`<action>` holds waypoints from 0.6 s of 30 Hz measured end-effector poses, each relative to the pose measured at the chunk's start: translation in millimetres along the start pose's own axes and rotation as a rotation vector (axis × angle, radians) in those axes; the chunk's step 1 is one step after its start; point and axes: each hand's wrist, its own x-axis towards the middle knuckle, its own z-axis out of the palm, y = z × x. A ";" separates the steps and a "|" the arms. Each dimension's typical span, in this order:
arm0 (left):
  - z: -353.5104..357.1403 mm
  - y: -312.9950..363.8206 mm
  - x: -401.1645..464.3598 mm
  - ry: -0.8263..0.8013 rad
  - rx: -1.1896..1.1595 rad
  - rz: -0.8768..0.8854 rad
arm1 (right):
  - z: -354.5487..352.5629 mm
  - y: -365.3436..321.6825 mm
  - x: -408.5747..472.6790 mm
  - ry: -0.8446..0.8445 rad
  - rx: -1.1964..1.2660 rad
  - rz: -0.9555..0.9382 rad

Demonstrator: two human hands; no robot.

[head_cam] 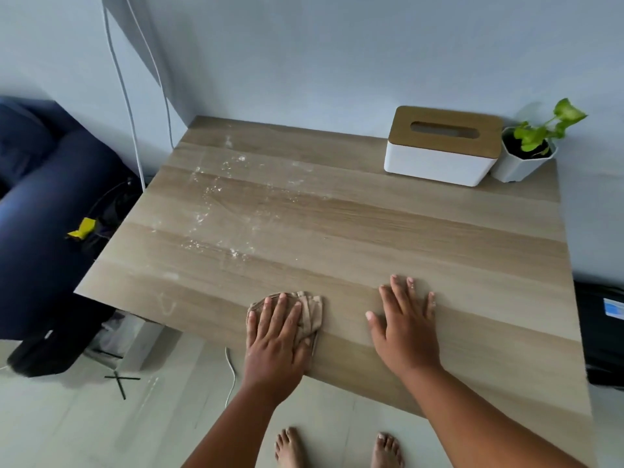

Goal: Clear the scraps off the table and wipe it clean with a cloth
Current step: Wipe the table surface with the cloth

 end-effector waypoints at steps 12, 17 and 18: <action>-13.6 -23.9 113.5 0.000 0.042 -0.079 | 20.9 -38.9 43.9 0.053 -0.088 0.241; -3.7 -8.9 135.2 0.003 0.073 0.275 | 25.9 -38.9 46.3 0.064 -0.128 0.245; -1.1 -10.4 129.6 0.006 0.062 0.356 | 26.2 -39.3 46.2 0.061 -0.133 0.248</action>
